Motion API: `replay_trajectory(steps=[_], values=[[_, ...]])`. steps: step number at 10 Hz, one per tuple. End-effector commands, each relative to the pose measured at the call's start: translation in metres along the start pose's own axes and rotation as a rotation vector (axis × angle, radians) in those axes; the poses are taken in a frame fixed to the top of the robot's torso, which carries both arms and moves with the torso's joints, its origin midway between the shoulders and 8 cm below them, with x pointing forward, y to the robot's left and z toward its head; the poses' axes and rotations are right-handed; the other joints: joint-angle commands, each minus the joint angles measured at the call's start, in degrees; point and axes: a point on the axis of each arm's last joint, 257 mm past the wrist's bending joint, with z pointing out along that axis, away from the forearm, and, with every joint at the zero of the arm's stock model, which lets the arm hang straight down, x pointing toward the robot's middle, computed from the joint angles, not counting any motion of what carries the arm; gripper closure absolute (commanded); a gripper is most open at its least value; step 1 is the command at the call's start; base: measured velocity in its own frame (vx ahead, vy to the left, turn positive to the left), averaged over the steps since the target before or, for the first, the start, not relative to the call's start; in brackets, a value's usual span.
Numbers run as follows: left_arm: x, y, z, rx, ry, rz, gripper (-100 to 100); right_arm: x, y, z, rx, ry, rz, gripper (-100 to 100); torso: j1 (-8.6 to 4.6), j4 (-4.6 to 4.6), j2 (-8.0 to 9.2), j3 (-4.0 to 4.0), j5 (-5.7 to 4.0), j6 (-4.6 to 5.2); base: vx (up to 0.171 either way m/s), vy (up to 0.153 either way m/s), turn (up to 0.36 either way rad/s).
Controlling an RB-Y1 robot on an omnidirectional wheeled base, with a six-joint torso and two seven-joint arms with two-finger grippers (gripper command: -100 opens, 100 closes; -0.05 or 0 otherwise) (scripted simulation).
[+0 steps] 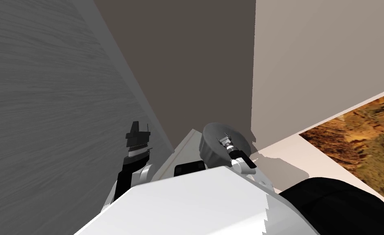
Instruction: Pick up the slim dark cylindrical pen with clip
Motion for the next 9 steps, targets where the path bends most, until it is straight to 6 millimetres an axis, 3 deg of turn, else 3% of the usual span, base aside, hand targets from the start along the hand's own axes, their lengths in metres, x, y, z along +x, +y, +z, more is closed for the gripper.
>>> replay_trajectory(steps=[1,2,4,5,6,7,8,9], values=[[0.0,0.0,0.0,0.0,0.0,0.0,0,-0.014,-0.006,0.001,0.025,-0.032,0.055,-100,0.0,0.0,0.0,0.0,0.0,0.0,-0.003,-0.007,0.089],[0.0,0.0,0.0,0.0,0.0,0.0,0,-0.042,-0.013,-0.003,0.072,-0.096,0.097,-100,-0.01,0.0,-0.01,0.0,-0.01,0.03,-0.004,-0.004,0.151],[0.0,0.0,0.0,0.0,0.0,0.0,0,-0.042,-0.013,-0.003,0.07,-0.098,0.135,-100,-0.02,0.0,-0.01,0.0,-0.01,0.03,-0.001,-0.003,0.045],[0.0,0.0,0.0,0.0,0.0,0.0,0,-0.071,-0.019,-0.009,0.111,-0.168,0.19,-100,0.0,0.0,0.0,0.0,0.0,0.04,-0.002,0.001,0.182],[0.0,0.0,0.0,0.0,0.0,0.0,0,-0.071,-0.019,-0.009,0.109,-0.17,0.216,-100,-0.01,0.0,-0.01,-0.01,0.0,0.0,-0.001,-0.007,0.095],[0.0,0.0,0.0,0.0,0.0,0.0,0,-0.099,-0.024,-0.016,0.144,-0.242,0.263,-100,-0.01,0.0,-0.01,0.0,-0.01,0.04,0.0,-0.006,0.155],[0.0,0.0,0.0,0.0,0.0,0.0,0,-0.099,-0.024,-0.016,0.141,-0.244,0.294,-100,-0.02,0.0,-0.01,-0.01,-0.01,0.01,-0.001,-0.009,0.081],[0.0,0.0,0.0,0.0,0.0,0.0,0,-0.125,-0.026,-0.026,0.166,-0.314,0.334,-100,-0.02,0.0,-0.01,-0.01,-0.01,0.04,0.0,-0.006,0.166]])
